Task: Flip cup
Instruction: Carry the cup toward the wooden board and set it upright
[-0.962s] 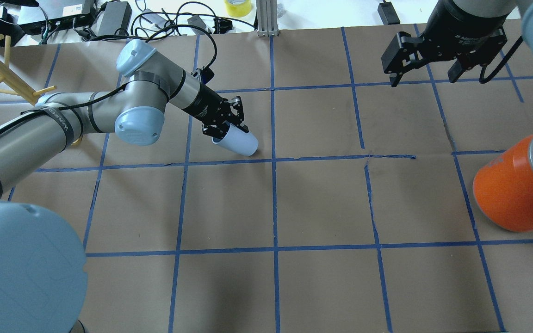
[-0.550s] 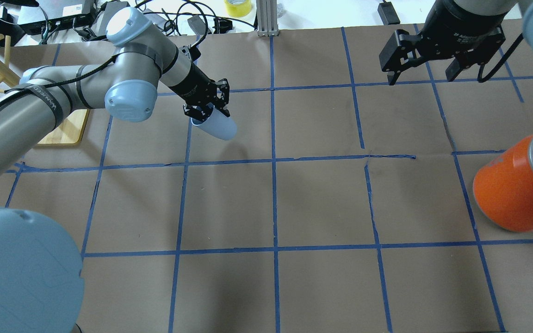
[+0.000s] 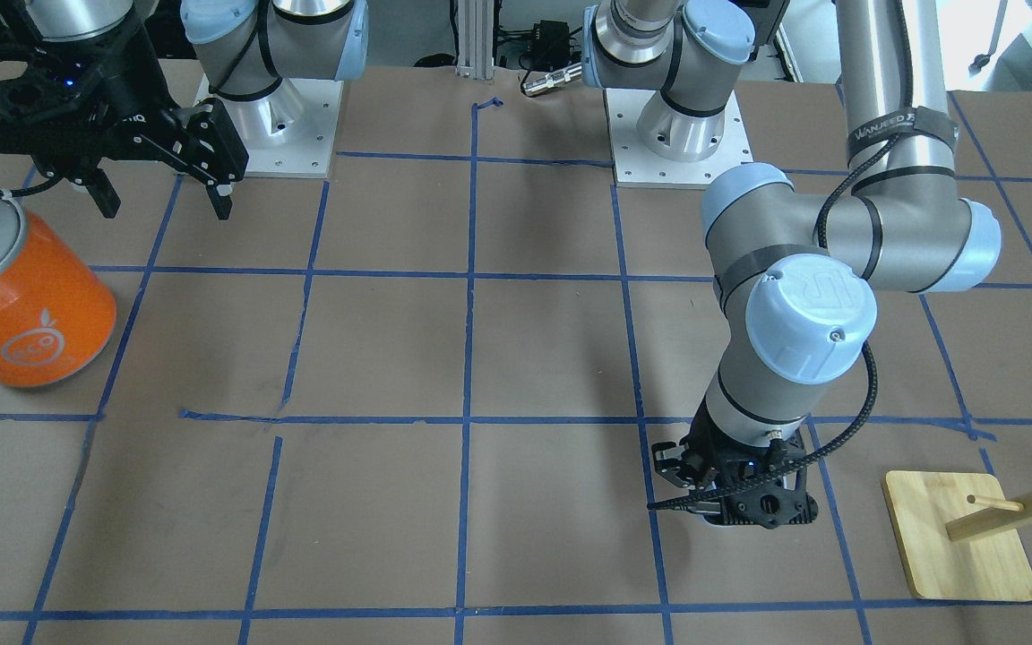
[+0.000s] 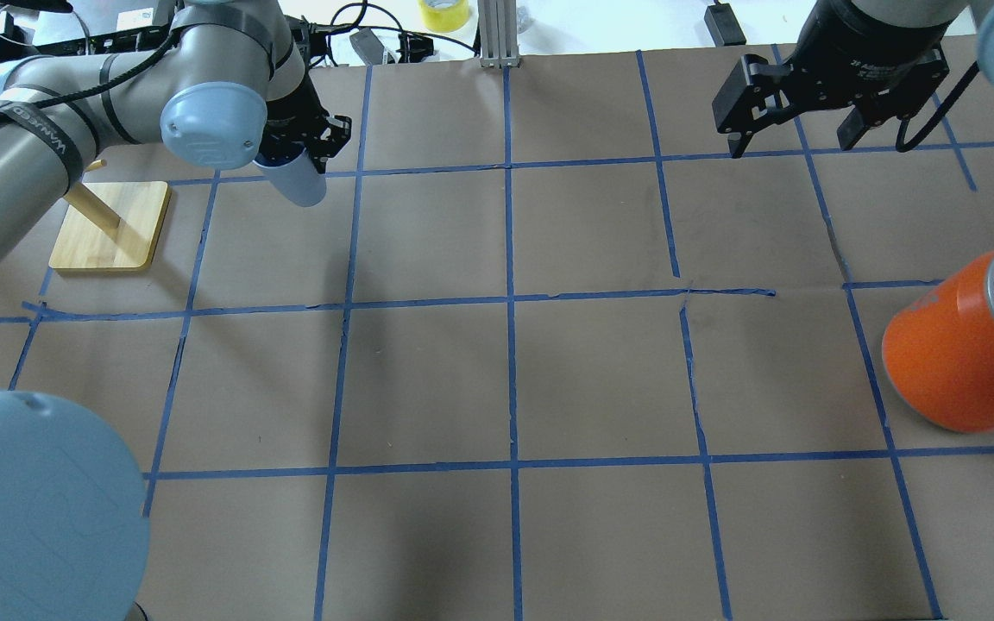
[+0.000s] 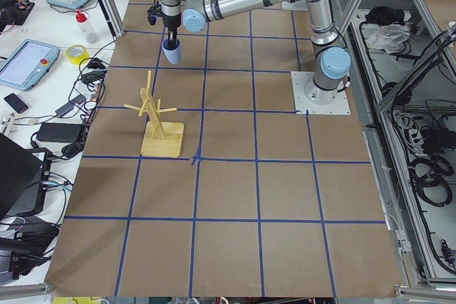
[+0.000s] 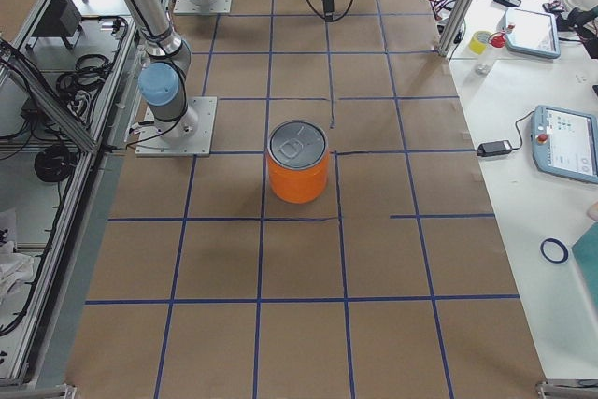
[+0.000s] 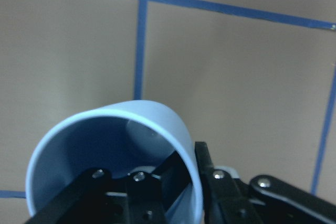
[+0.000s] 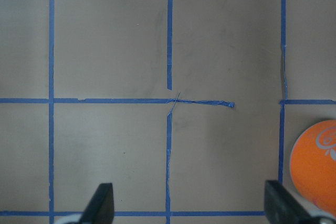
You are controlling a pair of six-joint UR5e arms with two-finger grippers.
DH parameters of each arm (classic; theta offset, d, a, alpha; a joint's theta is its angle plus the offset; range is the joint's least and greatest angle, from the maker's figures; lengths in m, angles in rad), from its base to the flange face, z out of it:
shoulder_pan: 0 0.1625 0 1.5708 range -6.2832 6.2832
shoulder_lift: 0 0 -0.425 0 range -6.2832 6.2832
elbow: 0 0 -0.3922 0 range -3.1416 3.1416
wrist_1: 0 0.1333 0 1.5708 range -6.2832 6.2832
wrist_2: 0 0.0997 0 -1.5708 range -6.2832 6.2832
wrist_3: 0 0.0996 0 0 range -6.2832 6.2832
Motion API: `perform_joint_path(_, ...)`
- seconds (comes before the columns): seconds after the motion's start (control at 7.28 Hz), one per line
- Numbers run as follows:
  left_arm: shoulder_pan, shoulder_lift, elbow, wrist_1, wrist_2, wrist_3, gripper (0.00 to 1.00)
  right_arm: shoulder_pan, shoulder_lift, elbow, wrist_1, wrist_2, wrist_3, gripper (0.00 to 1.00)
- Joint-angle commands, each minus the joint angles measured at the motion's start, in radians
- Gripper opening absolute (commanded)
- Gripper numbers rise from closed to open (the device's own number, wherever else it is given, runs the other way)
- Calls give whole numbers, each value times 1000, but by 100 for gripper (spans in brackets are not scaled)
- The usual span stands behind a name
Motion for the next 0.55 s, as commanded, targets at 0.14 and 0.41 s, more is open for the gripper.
perform_joint_path(0.14, 36, -58, -22, 95, 36, 55, 0, 0, 0, 2, -2, -2, 0, 100)
perform_joint_path(0.41, 49, -77, -43, 96, 35, 55, 0, 0, 0, 0, -2, -2, 0, 100)
